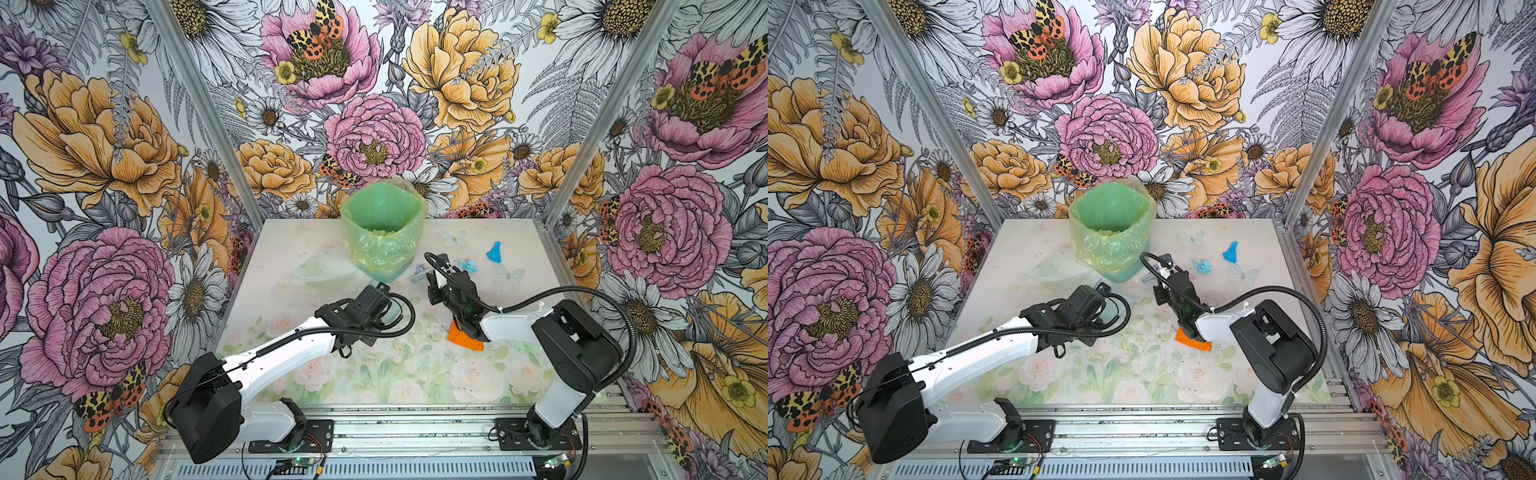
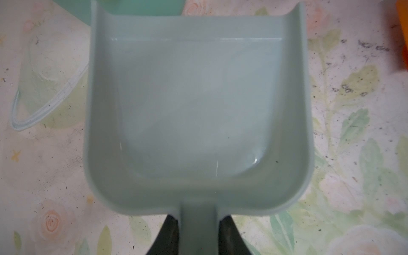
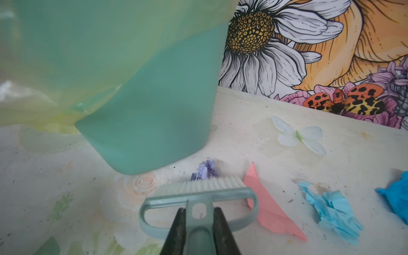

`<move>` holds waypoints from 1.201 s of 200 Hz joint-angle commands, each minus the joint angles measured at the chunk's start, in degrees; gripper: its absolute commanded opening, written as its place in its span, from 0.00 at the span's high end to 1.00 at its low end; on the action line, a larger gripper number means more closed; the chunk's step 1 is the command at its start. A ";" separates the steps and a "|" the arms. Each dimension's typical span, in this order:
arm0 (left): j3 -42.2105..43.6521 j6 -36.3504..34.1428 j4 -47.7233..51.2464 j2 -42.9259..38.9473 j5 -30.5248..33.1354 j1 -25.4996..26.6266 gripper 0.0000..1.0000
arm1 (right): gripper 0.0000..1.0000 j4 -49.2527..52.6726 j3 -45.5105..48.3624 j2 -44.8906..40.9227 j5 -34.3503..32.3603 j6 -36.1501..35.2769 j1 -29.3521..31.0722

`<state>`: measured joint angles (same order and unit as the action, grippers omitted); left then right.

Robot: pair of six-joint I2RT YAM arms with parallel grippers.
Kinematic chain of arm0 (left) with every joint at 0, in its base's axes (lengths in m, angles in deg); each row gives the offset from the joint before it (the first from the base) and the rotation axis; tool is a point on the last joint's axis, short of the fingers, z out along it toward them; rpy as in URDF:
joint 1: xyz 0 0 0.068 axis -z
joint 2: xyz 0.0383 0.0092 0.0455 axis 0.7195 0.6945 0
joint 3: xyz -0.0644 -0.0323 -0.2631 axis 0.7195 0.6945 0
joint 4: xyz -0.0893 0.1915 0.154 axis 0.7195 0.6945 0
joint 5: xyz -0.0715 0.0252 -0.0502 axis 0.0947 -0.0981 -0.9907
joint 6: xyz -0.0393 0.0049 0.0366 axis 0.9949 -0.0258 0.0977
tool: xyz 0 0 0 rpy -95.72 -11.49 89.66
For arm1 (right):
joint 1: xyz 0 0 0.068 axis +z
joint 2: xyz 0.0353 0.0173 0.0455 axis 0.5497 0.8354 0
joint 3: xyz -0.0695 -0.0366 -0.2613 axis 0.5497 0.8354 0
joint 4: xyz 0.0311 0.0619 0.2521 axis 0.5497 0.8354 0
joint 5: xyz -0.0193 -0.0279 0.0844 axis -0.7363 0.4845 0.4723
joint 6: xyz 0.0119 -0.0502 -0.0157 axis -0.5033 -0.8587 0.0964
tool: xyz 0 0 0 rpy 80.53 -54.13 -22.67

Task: Sweep away the paper scraps from the table
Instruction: 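Sweep the purple and pink scraps with the brush in the right gripper toward the dustpan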

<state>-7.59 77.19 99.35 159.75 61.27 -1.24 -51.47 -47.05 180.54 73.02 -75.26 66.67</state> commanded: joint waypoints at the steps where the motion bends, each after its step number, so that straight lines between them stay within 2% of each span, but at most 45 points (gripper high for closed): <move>1: 0.53 1.08 -1.73 -0.05 -0.76 0.04 0.77 | 1.00 -2.16 -2.14 1.34 -0.11 0.69 0.12; 85: 0.40 1.09 -1.65 0.56 -0.93 0.04 0.77 | 1.00 -1.27 -1.27 4.62 -6.39 -0.01 -0.18; 172: 0.33 0.43 -2.48 2.16 -1.02 0.96 0.77 | 1.00 1.27 4.36 -6.80 -12.75 -5.58 -4.92; 204: 0.68 0.17 -4.11 4.17 -1.45 1.85 0.77 | 1.00 1.21 5.63 -10.49 -9.42 -5.07 -7.09; 240: 0.82 -0.26 -5.94 6.04 -2.16 2.59 0.78 | 1.00 0.88 2.89 -8.26 -3.79 -3.88 -7.35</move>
<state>-7.37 77.50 96.40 164.93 60.79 0.75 -49.92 -42.09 171.21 64.56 -79.50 59.24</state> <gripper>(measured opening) 0.226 0.181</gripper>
